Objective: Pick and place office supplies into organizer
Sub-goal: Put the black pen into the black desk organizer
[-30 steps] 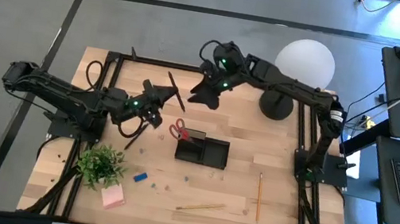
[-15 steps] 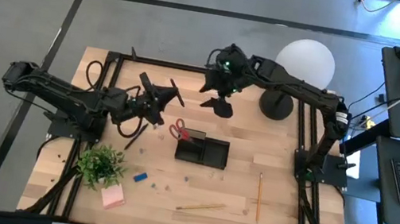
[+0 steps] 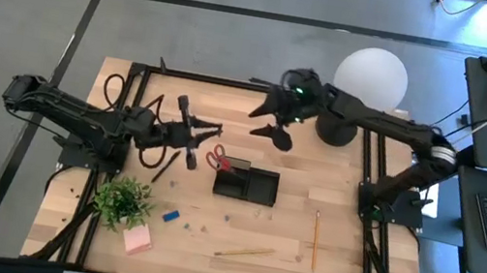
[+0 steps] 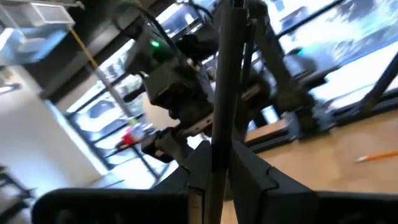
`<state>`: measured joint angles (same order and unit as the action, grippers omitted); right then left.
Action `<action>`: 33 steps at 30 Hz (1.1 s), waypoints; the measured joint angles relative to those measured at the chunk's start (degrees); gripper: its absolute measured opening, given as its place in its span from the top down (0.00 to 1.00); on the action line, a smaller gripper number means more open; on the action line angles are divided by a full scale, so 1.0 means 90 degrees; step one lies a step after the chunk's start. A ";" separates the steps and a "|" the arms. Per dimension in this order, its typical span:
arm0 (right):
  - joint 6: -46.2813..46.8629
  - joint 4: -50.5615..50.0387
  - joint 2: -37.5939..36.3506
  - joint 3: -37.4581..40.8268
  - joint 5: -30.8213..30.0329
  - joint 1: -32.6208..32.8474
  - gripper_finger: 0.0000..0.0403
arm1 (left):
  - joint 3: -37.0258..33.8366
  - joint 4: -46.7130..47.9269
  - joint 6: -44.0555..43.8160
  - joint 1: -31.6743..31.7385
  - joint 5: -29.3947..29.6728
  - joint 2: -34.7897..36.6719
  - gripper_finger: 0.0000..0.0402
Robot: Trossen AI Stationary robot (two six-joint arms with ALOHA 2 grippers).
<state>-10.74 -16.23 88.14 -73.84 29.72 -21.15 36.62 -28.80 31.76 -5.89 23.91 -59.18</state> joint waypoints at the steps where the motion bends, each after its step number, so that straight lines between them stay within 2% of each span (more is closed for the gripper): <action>1: 0.0114 0.0378 -0.0272 0.0407 -0.0123 -0.0003 0.34 | 0.0000 -0.0001 -0.0158 0.0008 -0.0117 0.0000 0.91; 7: 0.0883 0.2513 -0.1788 0.2586 -0.0851 0.0005 0.34 | 0.0000 -0.0012 -0.1351 0.0187 -0.0908 -0.0010 0.90; 13: 0.1849 0.4251 -0.2726 0.3924 -0.1126 0.0005 0.34 | 0.0000 -0.0024 -0.2183 0.0447 -0.1644 -0.0377 0.89; 17: 0.2032 0.4563 -0.3044 0.4277 -0.1133 0.0005 0.34 | 0.0000 -0.0360 -0.2782 0.0618 -0.2218 -0.0934 0.89; 23: 0.2246 0.4540 -0.3081 0.4306 -0.1133 0.0011 0.34 | -0.0090 -0.1660 -0.3548 0.0804 -0.3183 -0.1773 0.89; 28: 0.2298 0.4531 -0.3080 0.4303 -0.1135 0.0101 0.34 | -0.0584 -0.3014 -0.4060 0.0937 -0.3262 -0.2116 0.89; 33: 0.2162 0.4517 -0.3063 0.4301 -0.1167 0.0154 0.34 | -0.1252 -0.4389 -0.3958 0.1009 -0.3137 -0.2299 0.89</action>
<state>8.72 24.43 60.58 -35.14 19.22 -19.77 25.35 -68.30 -3.86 3.19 -4.32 -79.87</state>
